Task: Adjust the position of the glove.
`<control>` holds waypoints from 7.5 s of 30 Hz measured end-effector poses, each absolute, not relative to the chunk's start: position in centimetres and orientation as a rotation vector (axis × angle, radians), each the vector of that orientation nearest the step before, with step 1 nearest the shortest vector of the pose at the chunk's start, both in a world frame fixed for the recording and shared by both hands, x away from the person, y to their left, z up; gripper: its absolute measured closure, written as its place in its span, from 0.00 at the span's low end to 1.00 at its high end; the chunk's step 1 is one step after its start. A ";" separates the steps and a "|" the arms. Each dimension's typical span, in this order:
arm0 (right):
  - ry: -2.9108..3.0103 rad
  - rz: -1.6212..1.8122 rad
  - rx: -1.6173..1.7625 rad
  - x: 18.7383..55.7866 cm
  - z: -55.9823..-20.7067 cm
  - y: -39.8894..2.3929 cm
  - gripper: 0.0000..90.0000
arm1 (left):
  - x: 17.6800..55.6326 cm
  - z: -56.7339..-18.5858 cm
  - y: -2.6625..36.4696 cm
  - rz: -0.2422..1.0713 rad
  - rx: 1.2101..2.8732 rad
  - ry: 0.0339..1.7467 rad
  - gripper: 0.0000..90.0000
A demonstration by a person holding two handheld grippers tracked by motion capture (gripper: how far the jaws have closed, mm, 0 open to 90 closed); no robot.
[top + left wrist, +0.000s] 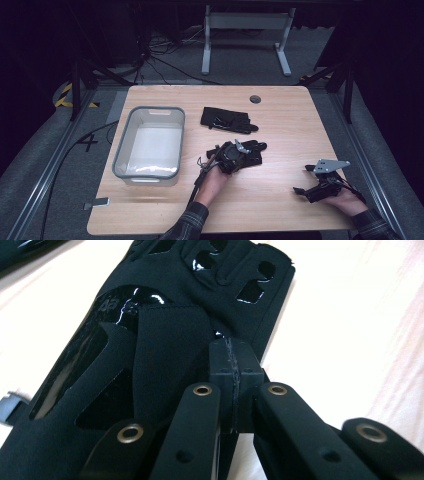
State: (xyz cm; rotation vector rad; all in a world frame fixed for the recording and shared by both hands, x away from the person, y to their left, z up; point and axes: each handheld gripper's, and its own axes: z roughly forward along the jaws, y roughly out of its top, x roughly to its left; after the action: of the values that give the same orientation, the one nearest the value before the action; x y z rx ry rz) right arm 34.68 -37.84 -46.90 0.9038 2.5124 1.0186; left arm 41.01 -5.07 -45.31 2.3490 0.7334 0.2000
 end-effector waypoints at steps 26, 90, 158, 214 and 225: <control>2.513 1.019 0.902 34.7 -46.9 -37.9 0.00 | 40.6 -42.7 -4.2 0.184 2.246 0.720 1.00; 2.519 1.019 0.895 34.7 -46.9 -37.9 0.00 | 37.0 -45.0 -9.6 -0.015 2.429 0.469 1.00; 2.423 1.040 1.021 35.8 -45.7 -40.1 0.19 | 39.2 -43.6 -1.5 0.194 2.306 0.815 0.96; 2.382 1.011 1.058 36.5 -46.7 -40.4 0.11 | 52.7 -45.0 -3.0 0.380 2.297 1.002 1.00; 2.381 1.010 1.058 36.5 -46.7 -40.4 0.11 | 48.9 -45.0 -2.5 0.385 2.308 1.009 1.00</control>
State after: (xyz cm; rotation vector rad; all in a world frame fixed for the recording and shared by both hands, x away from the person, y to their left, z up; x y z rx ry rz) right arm 36.47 -40.39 -46.68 1.0585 2.3810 1.0096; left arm 48.93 -2.52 -44.96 2.3077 1.0093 0.3853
